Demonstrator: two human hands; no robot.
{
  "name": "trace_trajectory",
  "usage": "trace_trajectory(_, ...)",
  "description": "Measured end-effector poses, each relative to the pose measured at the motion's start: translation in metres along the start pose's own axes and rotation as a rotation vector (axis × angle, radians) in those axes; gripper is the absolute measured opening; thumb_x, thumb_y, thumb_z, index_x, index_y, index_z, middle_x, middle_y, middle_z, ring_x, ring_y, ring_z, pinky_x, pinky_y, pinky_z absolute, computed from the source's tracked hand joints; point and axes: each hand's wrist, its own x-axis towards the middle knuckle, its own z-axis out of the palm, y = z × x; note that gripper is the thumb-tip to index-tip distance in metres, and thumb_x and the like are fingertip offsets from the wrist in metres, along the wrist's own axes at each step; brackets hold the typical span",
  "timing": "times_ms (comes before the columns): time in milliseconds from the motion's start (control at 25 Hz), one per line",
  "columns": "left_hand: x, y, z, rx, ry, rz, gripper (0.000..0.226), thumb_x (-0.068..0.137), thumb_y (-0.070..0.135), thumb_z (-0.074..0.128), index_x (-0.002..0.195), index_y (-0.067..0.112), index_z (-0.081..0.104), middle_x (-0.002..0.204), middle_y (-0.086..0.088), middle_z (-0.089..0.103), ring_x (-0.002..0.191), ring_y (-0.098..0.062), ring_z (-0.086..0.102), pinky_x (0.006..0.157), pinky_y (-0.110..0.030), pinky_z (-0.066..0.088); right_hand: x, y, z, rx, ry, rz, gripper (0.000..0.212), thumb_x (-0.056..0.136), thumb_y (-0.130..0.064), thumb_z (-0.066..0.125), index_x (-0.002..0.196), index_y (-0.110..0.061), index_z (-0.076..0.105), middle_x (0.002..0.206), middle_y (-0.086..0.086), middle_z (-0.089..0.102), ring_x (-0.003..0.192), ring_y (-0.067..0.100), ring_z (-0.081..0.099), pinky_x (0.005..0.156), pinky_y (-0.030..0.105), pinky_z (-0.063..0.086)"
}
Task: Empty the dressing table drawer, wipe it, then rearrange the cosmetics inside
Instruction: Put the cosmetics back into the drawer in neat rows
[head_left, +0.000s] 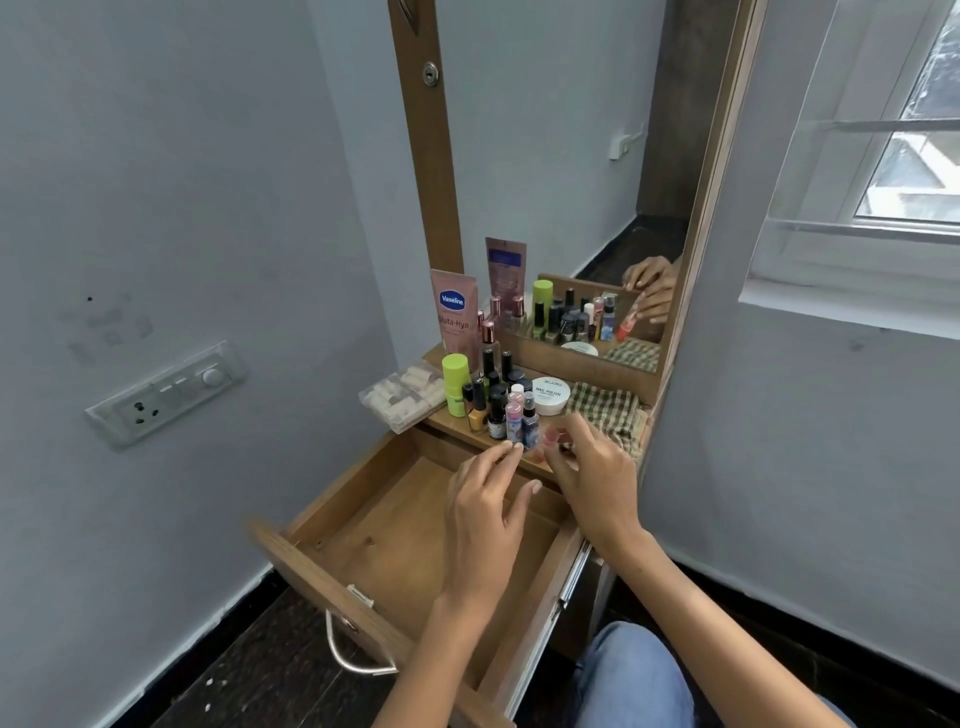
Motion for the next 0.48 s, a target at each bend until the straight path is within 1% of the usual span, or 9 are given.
trace_trajectory(80, -0.001, 0.002, 0.0, -0.05, 0.023, -0.015, 0.043, 0.083, 0.02, 0.071, 0.125, 0.016, 0.062, 0.123, 0.004, 0.063, 0.115, -0.005, 0.054, 0.098, -0.026, 0.043, -0.006, -0.008, -0.008, 0.258, -0.067, 0.02, 0.017, 0.083, -0.019, 0.073, 0.094, -0.015, 0.061, 0.085, -0.008, 0.068, 0.076, 0.004, 0.067, 0.065, 0.022, 0.055)
trace_trajectory(120, -0.002, 0.003, -0.001, -0.075, 0.041, -0.022, 0.044, 0.08, 0.015, 0.074, 0.123, 0.016, 0.063, 0.119, 0.005, 0.066, 0.111, -0.003, 0.055, 0.095, -0.027, 0.045, -0.009, -0.013, -0.012, 0.377, -0.104, 0.027, 0.018, 0.081, -0.013, 0.074, 0.094, -0.013, 0.062, 0.085, -0.008, 0.069, 0.079, 0.002, 0.068, 0.068, 0.022, 0.057)
trace_trajectory(200, -0.002, 0.002, -0.005, -0.115, 0.078, -0.046, 0.041, 0.077, 0.011, 0.076, 0.117, 0.017, 0.067, 0.109, 0.008, 0.07, 0.1, 0.002, 0.059, 0.088, -0.03, 0.049, -0.009, -0.022, -0.015, 0.535, -0.172, 0.055, 0.019, 0.078, -0.007, 0.076, 0.093, -0.009, 0.064, 0.086, -0.006, 0.07, 0.081, 0.002, 0.069, 0.069, 0.022, 0.059)
trace_trajectory(280, 0.0, -0.004, -0.009, -0.153, 0.086, -0.096, 0.038, 0.077, 0.012, 0.076, 0.114, 0.018, 0.069, 0.104, 0.01, 0.071, 0.093, 0.001, 0.063, 0.083, -0.034, 0.053, -0.007, -0.026, -0.015, 0.628, -0.244, 0.085, 0.018, 0.079, -0.008, 0.075, 0.094, -0.008, 0.066, 0.089, -0.004, 0.071, 0.081, 0.005, 0.07, 0.07, 0.025, 0.059)
trace_trajectory(360, 0.0, -0.011, -0.012, -0.188, 0.087, -0.14, 0.035, 0.077, 0.014, 0.077, 0.111, 0.02, 0.07, 0.099, 0.013, 0.072, 0.088, 0.001, 0.065, 0.077, -0.034, 0.055, -0.004, -0.027, -0.012, 0.59, -0.27, 0.054, 0.015, 0.085, -0.015, 0.07, 0.099, -0.011, 0.067, 0.091, -0.004, 0.071, 0.08, 0.004, 0.07, 0.07, 0.027, 0.059)
trace_trajectory(400, -0.001, -0.014, -0.014, -0.21, 0.092, -0.163, 0.031, 0.078, 0.014, 0.076, 0.108, 0.021, 0.071, 0.095, 0.015, 0.072, 0.086, 0.001, 0.066, 0.074, -0.033, 0.055, -0.002, -0.026, -0.009, 0.484, -0.242, 0.021, 0.018, 0.089, -0.022, 0.065, 0.105, -0.015, 0.067, 0.093, -0.004, 0.071, 0.079, 0.004, 0.069, 0.069, 0.029, 0.059)
trace_trajectory(480, -0.002, -0.017, -0.016, -0.256, 0.109, -0.214, 0.022, 0.081, 0.017, 0.074, 0.101, 0.024, 0.071, 0.086, 0.018, 0.071, 0.078, 0.0, 0.067, 0.07, -0.034, 0.055, 0.006, -0.023, -0.002, 0.136, -0.175, -0.048, 0.032, 0.094, -0.032, 0.057, 0.123, -0.021, 0.061, 0.096, -0.003, 0.066, 0.073, 0.01, 0.065, 0.062, 0.032, 0.056)
